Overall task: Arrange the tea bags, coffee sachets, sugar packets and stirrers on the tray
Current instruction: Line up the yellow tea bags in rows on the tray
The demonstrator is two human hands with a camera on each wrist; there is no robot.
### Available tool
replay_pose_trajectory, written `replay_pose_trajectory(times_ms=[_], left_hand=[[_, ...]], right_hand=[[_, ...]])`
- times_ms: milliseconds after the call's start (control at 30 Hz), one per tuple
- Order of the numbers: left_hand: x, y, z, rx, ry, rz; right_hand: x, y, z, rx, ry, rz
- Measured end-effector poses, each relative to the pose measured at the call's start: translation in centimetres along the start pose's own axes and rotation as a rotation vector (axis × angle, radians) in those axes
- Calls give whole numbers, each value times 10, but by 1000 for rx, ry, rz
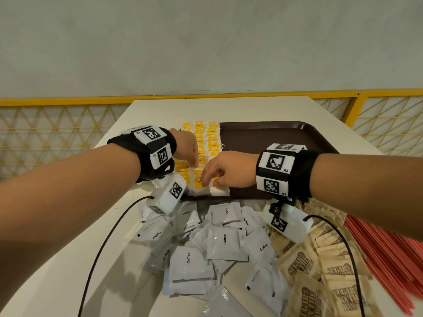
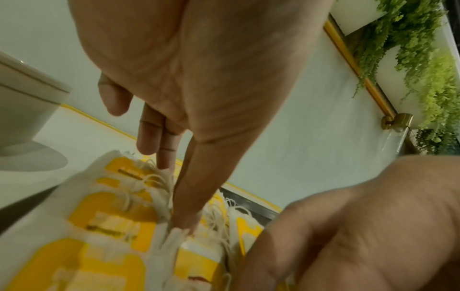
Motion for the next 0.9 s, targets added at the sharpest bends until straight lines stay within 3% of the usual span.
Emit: replay_pose_trajectory(times_ms=[200,500,633,800,900], left_hand=[[0,6,1,68,17,-48],[1,4,-1,46,30,-20],[-4,8,7,140,-12,98],[4,5,17,99,-97,179],[13,-3,15,81,-116,154]], right_hand=[[-3,4,3,45,-10,-24],[-1,19,19,116,-48,-9],[16,23,30,225,-131,-226],[17,8,32,23,-267,-498],[12,2,27,31,-273,-546]])
Point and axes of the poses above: each hand's wrist, its own z-axis away from the middle knuckle, its own y-axis out of the back of the hand, x = y × z, the point moved 1 cm from there along -z, towards the middle knuckle, and after that the axes turned 13 degrees about -x, right-handed, at the moved point
